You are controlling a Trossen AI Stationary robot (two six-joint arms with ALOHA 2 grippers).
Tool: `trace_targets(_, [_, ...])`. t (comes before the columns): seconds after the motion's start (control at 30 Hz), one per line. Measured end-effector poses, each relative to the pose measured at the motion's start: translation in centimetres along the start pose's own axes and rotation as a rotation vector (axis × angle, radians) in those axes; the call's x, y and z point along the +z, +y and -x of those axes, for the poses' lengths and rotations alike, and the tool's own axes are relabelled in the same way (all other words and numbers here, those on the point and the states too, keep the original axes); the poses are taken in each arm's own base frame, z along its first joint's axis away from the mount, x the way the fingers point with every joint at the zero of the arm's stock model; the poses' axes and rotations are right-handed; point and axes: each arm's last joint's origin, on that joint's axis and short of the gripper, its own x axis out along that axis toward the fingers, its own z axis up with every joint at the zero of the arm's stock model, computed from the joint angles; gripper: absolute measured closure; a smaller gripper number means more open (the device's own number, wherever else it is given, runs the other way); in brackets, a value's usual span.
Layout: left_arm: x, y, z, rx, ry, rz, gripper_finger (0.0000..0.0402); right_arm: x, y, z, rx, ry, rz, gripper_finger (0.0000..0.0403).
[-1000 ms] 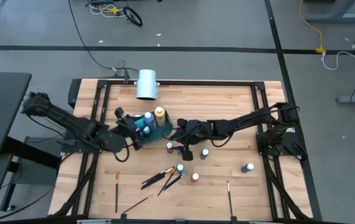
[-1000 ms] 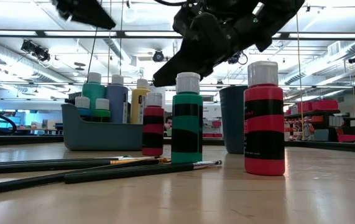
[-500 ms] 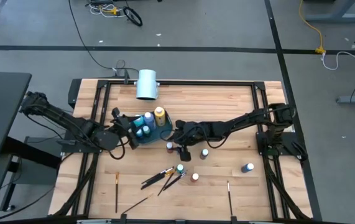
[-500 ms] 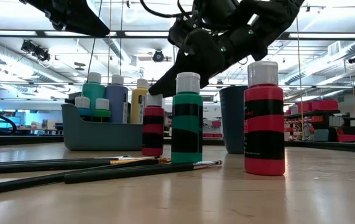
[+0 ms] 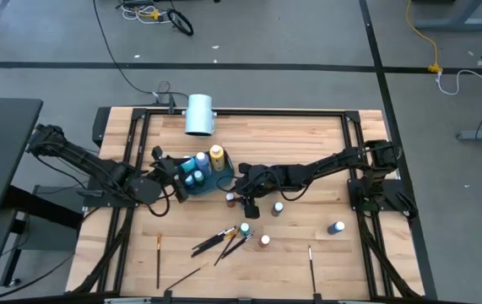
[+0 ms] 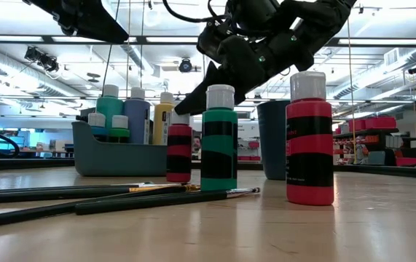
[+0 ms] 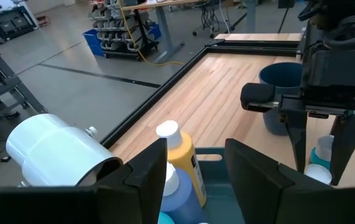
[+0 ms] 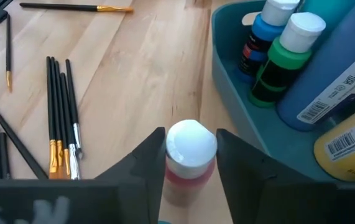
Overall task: Pick & Place Paint Supplies
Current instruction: Put the small red paint bottle into the blue bin
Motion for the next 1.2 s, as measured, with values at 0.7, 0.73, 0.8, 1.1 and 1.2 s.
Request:
trace_targets(0.7, [0.0,0.0,0.0,0.000,0.000,-0.001,0.0231,6.2,-0.7,0.8,-0.094,-0.272,-0.049,0.0285])
trace_targets(0.73, [0.0,0.0,0.0,0.000,0.000,-0.001,0.0231,6.5,-0.9,0.9,-0.131,-0.289,-0.048,0.0285])
trace_targets(0.8, [0.0,0.0,0.0,0.000,0.000,-0.006,0.0231,6.9,-1.4,0.9,-0.204,-0.300,-0.047,0.0285])
trace_targets(1.1, [0.4,-0.2,0.0,-0.017,-0.024,-0.021,0.0231,3.6,-4.3,-1.5,-0.436,-0.116,-0.096,0.0285])
trace_targets(1.2, [0.4,-0.2,0.0,-0.016,-0.024,-0.022,0.0231,2.6,-5.4,-1.4,-0.448,-0.042,-0.163,0.0284])
